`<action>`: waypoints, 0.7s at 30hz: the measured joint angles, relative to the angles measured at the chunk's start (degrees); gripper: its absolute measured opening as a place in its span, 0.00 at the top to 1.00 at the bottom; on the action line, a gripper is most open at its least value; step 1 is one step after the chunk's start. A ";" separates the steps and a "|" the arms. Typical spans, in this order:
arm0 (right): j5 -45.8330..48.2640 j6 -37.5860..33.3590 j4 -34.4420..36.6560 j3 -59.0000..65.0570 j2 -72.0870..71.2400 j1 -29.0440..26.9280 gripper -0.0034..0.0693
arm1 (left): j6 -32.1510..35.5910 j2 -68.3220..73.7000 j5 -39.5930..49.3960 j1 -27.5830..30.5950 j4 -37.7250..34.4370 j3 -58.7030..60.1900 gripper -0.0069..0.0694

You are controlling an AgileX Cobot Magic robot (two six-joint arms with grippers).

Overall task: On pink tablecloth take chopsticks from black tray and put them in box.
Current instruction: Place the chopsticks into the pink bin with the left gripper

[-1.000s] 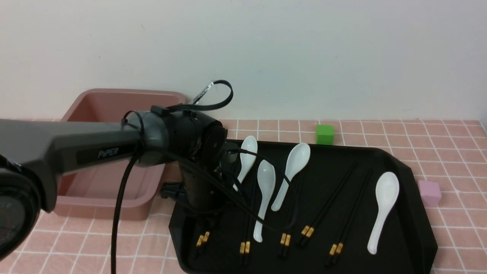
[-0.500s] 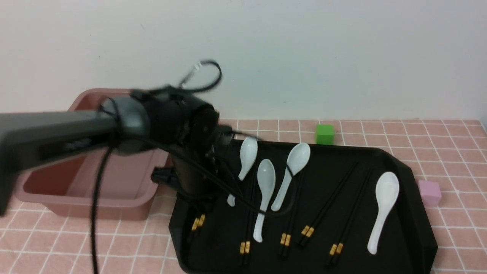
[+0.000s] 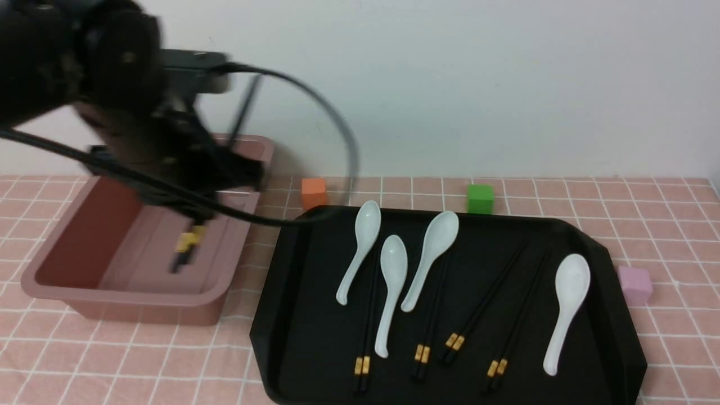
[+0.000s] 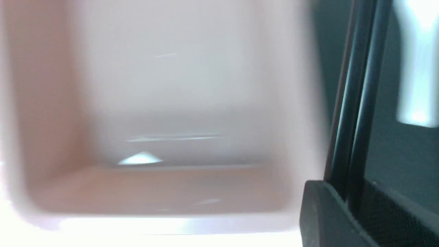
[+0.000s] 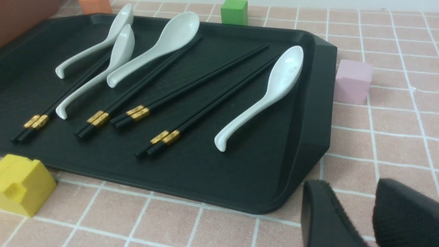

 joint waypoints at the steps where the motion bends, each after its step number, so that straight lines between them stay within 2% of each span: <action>1: 0.00 0.00 0.00 0.00 0.00 0.00 0.62 | 0.00 0.00 -0.08 0.00 0.13 0.11 0.75; 4: 0.00 0.00 0.00 0.00 0.00 0.00 0.62 | 0.81 3.13 -1.83 6.67 0.24 1.06 0.75; 6: 0.00 0.00 0.00 0.00 0.00 0.00 0.62 | 1.55 4.74 -3.02 7.94 0.48 1.11 0.75; 15: 0.00 0.00 0.00 0.00 0.00 0.00 0.62 | 1.60 8.89 -9.43 8.23 4.58 1.35 0.75; 21: 0.00 0.00 0.00 0.00 0.00 0.00 0.62 | 1.56 9.95 -10.40 8.23 4.91 1.35 0.73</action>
